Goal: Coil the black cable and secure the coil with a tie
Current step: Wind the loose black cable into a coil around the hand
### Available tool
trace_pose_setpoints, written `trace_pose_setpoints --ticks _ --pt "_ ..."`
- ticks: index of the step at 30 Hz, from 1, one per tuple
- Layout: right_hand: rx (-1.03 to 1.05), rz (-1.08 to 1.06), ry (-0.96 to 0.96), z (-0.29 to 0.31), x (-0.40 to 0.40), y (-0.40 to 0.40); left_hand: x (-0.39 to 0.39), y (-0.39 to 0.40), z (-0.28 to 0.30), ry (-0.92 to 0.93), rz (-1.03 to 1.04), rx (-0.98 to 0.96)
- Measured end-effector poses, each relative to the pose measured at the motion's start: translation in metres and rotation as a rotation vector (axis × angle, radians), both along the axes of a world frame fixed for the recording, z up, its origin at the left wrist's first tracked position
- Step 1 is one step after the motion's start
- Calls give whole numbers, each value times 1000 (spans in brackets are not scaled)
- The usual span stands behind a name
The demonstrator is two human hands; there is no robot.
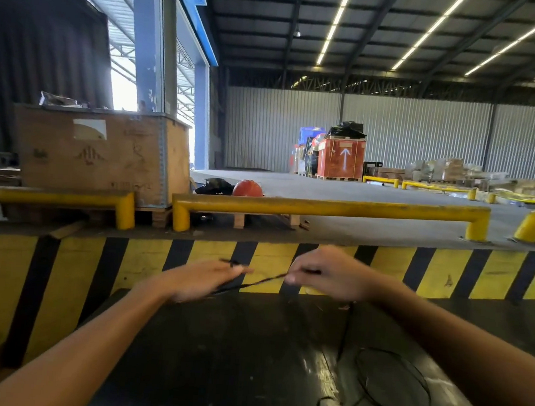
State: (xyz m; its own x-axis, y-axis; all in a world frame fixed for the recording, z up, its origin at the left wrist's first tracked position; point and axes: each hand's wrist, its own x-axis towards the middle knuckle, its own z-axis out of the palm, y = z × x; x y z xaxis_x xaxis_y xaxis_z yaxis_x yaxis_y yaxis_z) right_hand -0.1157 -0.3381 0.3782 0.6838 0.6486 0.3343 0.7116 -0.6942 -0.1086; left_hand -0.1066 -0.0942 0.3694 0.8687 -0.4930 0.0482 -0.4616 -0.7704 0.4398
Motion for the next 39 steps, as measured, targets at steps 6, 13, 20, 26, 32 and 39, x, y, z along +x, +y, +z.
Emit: trace_pose_setpoints --ticks 6,13,20,26,32,39 --pt "320 -176 -170 11 27 -18 6 3 -17 724 -295 -550" --pt "117 -131 238 -73 3 45 3 -30 19 645 -515 -1370" --pt "-70 -57 209 -46 -11 36 13 -14 7 -81 5 -581" --pt "102 -128 -112 7 15 -19 12 6 -15 107 65 -73" --pt "371 -245 -258 4 27 -18 10 -5 -20 578 -187 -318" --pt "319 -303 21 -32 26 -4 14 -8 -12 866 -465 -963"
